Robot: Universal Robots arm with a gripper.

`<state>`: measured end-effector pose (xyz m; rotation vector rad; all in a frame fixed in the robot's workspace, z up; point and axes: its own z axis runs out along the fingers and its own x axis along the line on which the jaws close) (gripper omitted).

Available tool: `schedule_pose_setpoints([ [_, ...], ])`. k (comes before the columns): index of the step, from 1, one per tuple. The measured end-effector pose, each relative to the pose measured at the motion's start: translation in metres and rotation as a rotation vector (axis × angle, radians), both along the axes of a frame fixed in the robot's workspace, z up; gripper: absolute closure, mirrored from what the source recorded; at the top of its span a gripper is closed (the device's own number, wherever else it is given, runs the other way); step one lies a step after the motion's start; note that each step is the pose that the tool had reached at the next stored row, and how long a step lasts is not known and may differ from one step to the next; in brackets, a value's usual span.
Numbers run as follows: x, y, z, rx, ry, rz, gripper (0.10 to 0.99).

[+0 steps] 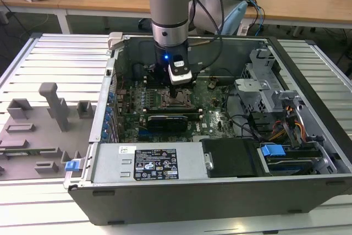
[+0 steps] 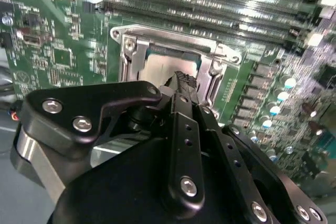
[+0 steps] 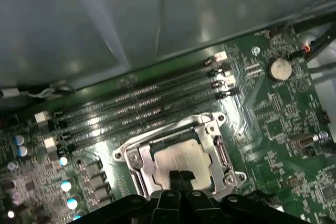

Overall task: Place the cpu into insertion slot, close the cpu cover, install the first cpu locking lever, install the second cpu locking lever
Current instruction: 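Install the first cpu locking lever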

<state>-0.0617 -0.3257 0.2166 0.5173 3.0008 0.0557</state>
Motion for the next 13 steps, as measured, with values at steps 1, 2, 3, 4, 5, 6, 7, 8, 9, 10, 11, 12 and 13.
schedule_pose_setpoints([
  [1, 0.0, 0.0, 0.0, 0.0, 0.0001, 0.01, 0.98],
  [2, 0.0, -0.0001, 0.0, 0.0, 0.0002, 0.038, 0.98],
  [3, 0.0, -0.0001, -0.0001, 0.0, 0.0001, 0.058, 0.98],
  [4, 0.0, -0.0001, -0.0002, 0.0, 0.0001, 0.076, 0.98],
  [5, 0.0002, 0.0, -0.0004, 0.0, 0.0, 0.1, 0.98],
  [6, 0.0007, 0.0, -0.0005, 0.0, 0.0001, 0.114, 0.98],
  [7, 0.0018, -0.0001, -0.0005, 0.0, 0.0002, 0.127, 0.98],
  [8, 0.0031, -0.0001, -0.0007, 0.0, 0.0003, 0.138, 0.98],
  [9, 0.0049, -0.0001, -0.0008, 0.0, 0.0004, 0.152, 0.98],
  [10, 0.0062, -0.0001, -0.001, 0.0, 0.0005, 0.161, 0.98],
  [11, 0.0082, -0.0001, -0.001, 0.0, 0.0011, 0.184, 0.98],
  [12, 0.0088, 0.0, -0.0012, -0.003, 0.0032, 0.199, 0.98],
  [13, 0.0087, -0.0001, -0.0005, -0.008, 0.0064, 0.209, 0.98],
])
